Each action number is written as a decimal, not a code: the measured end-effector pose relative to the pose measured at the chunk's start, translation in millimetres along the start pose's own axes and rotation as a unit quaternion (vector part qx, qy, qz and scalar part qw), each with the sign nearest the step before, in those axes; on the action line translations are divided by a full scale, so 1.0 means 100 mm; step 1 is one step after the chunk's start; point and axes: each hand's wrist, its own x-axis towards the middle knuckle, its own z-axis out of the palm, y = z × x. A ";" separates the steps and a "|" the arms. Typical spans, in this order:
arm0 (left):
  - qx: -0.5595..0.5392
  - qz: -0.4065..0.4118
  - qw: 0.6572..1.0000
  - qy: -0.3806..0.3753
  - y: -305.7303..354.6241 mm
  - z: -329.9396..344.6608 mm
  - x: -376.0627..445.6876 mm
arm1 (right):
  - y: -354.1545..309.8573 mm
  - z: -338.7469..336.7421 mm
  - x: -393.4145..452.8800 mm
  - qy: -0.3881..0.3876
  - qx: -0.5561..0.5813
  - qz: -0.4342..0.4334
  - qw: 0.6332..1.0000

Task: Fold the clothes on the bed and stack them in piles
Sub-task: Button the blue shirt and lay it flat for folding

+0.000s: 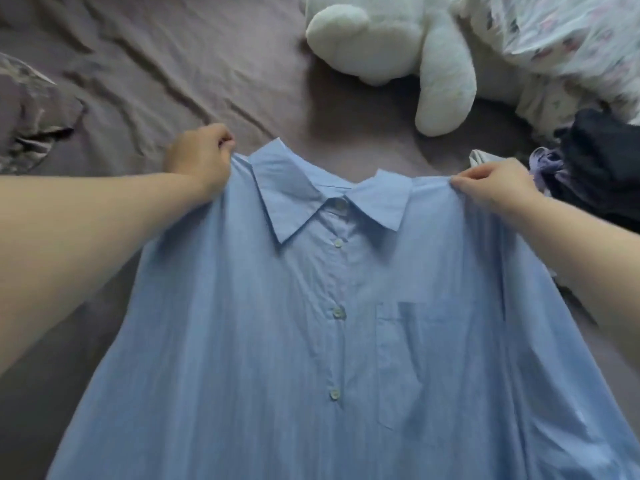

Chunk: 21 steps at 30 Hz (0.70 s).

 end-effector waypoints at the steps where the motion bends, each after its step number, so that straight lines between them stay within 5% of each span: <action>1: -0.006 -0.015 1.000 0.018 0.02 0.01 0.07 | -0.05 0.02 0.09 0.020 0.016 0.003 1.000; 4: -0.014 -0.040 0.998 0.055 0.08 0.19 0.24 | -0.20 0.17 0.43 0.096 0.034 0.003 0.995; 7: 0.067 -0.021 0.997 0.013 0.00 0.70 0.14 | -0.10 0.68 0.62 0.116 -0.094 0.029 0.988; 12: 0.143 0.002 0.989 0.029 -0.22 1.33 -0.03 | 0.40 1.69 0.60 0.217 -0.145 -0.051 0.964; 21: 0.142 -0.011 0.990 0.001 -0.15 1.27 0.14 | 0.34 1.67 0.63 0.227 -0.153 -0.043 0.961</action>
